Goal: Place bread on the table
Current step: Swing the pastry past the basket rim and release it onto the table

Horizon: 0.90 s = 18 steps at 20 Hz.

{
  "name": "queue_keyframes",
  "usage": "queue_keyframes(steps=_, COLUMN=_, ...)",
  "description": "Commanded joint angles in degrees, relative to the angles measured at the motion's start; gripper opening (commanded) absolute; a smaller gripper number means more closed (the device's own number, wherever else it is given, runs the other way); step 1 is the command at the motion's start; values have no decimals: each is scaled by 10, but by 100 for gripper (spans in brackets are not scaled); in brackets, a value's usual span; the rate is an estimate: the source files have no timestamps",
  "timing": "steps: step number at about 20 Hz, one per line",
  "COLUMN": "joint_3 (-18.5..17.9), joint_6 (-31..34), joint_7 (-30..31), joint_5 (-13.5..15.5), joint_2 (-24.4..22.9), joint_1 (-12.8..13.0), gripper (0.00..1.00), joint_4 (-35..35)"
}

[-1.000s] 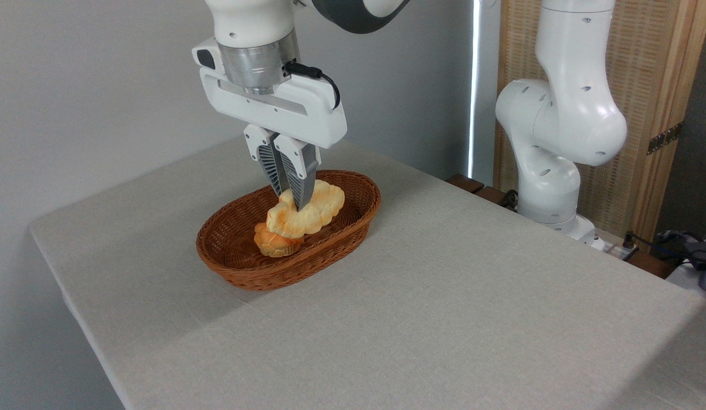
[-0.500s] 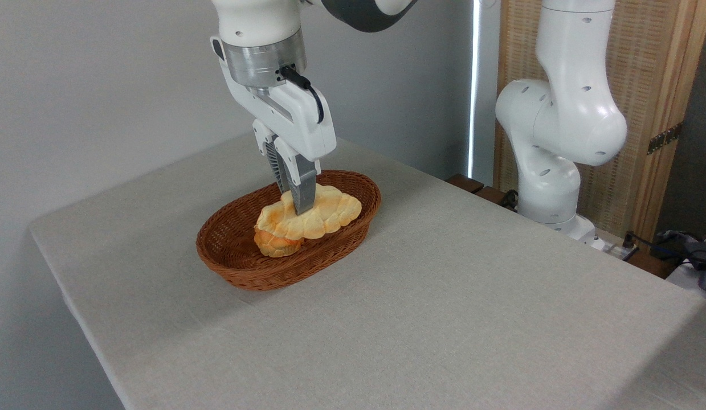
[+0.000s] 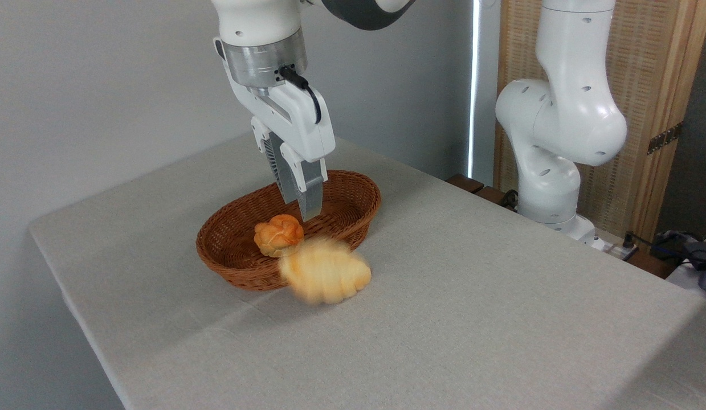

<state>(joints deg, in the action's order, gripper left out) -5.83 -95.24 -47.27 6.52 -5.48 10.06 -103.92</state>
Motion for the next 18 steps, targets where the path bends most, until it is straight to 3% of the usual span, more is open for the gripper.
queue_keyframes(steps=1, joint_3=-4, joint_6=15, joint_7=-12, joint_5=-7, joint_2=-2, joint_1=3, gripper=100, joint_4=5)
queue_keyframes(steps=11, joint_3=-7, joint_6=15, joint_7=-10, joint_5=-6, joint_2=-4, joint_1=2, gripper=100, joint_4=6)
queue_keyframes(steps=18, joint_3=-43, joint_6=-1, joint_7=-4, joint_5=-7, joint_2=-5, joint_1=2, gripper=100, joint_4=22)
